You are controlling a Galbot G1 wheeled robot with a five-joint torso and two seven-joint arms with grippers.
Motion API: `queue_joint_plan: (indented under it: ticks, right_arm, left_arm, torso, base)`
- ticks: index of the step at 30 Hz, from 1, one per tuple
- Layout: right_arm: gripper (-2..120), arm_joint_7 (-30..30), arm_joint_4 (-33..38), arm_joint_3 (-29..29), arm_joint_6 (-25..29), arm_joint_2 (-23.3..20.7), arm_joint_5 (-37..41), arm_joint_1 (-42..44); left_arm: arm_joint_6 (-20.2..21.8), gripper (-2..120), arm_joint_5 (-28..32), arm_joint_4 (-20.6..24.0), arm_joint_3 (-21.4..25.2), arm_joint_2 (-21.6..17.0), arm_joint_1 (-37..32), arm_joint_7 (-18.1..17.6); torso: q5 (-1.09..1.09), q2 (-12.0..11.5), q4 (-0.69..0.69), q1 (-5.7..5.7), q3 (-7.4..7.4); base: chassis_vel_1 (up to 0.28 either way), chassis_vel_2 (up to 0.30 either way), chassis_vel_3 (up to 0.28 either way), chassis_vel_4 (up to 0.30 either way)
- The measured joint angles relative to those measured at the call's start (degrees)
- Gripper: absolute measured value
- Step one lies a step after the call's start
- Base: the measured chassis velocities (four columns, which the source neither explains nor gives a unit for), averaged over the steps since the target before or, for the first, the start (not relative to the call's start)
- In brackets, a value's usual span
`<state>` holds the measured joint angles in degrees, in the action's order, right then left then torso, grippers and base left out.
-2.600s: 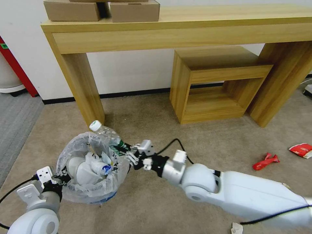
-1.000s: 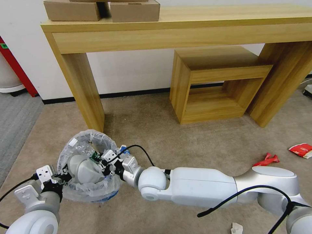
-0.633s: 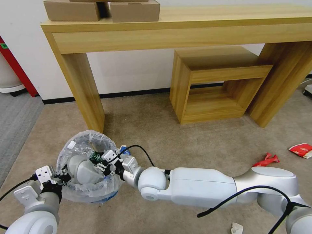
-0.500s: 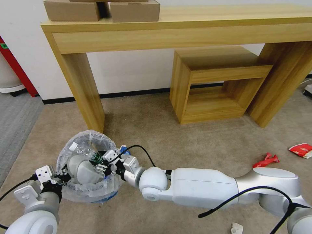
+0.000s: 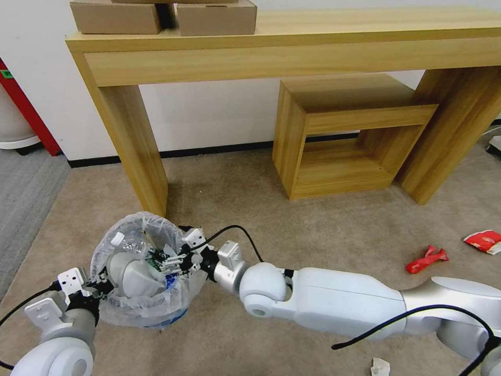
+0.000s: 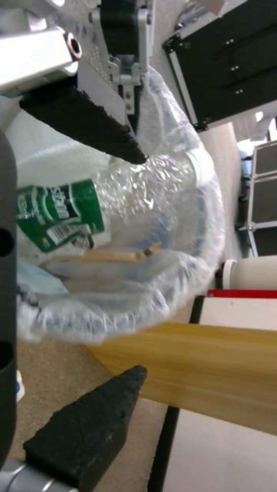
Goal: Pick up the trash bin and place the garbage on the floor into it.
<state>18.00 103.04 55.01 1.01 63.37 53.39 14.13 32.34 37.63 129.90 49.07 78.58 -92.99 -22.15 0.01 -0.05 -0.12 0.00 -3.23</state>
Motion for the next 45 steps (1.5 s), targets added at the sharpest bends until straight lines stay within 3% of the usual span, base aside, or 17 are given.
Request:
queue_joint_plan:
  ticks: [11, 22, 30, 34, 37, 38, 40, 45]
  right_arm:
    - [100, -2.14, 2.01, -5.62, 2.80, -3.44, -0.23, 3.45]
    - [100, -1.84, 5.14, -22.72, 3.00, -10.10, -1.56, 13.08]
    - [100, -0.05, 5.28, -29.01, 4.69, -11.95, -4.25, 15.80]
    - [100, 1.32, 5.71, -35.63, 4.89, -12.71, -6.73, 20.47]
    - [100, 1.61, 5.77, -43.99, 5.12, -12.97, -9.50, 27.08]
    - [100, 1.61, 5.77, -43.99, 5.12, -12.97, -9.50, 27.08]
    - [100, 1.63, 5.78, -50.00, 5.39, -12.68, -11.37, 31.96]
    - [100, 1.70, 6.13, -57.19, 5.36, -11.60, -13.67, 37.89]
  left_arm:
    - [1.34, 1, 1.19, -0.09, 0.25, 0.01, -0.26, -0.78]
    - [0.92, 1, 0.91, 0.08, 0.81, -0.03, -0.94, -0.75]
    - [-0.11, 1, -0.31, 1.55, 2.12, 1.26, -3.10, -0.56]
    - [-0.20, 1, -0.65, 2.31, 2.41, 1.77, -3.48, -0.53]
    - [-0.28, 1, -0.86, 2.49, 2.51, 1.74, -3.82, -0.51]
    - [-0.28, 1, -0.86, 2.49, 2.51, 1.74, -3.82, -0.51]
    - [-0.85, 1, -1.10, 2.51, 2.53, 1.70, -4.15, -0.46]
    - [-1.52, 1, -1.75, 2.50, 2.56, 1.57, -4.40, -0.30]
  torso:
    - [0.00, 0.00, 0.01, 0.00, 0.00]
    - [0.00, 0.00, -0.01, 0.00, 0.00]
    - [-0.01, 0.00, 0.02, 0.00, 0.00]
    - [0.00, 0.00, 0.00, 0.00, 0.00]
    - [0.00, 0.00, 0.01, 0.00, 0.00]
    - [0.00, 0.00, 0.01, 0.00, 0.00]
    - [0.00, 0.00, 0.01, 0.00, 0.00]
    - [0.01, 0.00, -0.01, 0.00, 0.00]
  base:
    - [0.000, 0.000, 0.000, 0.000]
    - [0.000, 0.000, 0.000, 0.000]
    - [0.000, 0.000, 0.000, 0.000]
    - [0.000, 0.000, 0.000, 0.000]
    - [0.000, 0.000, 0.000, 0.000]
    - [0.000, 0.000, 0.000, 0.000]
    - [0.000, 0.000, 0.000, 0.000]
    - [0.000, 0.000, 0.000, 0.000]
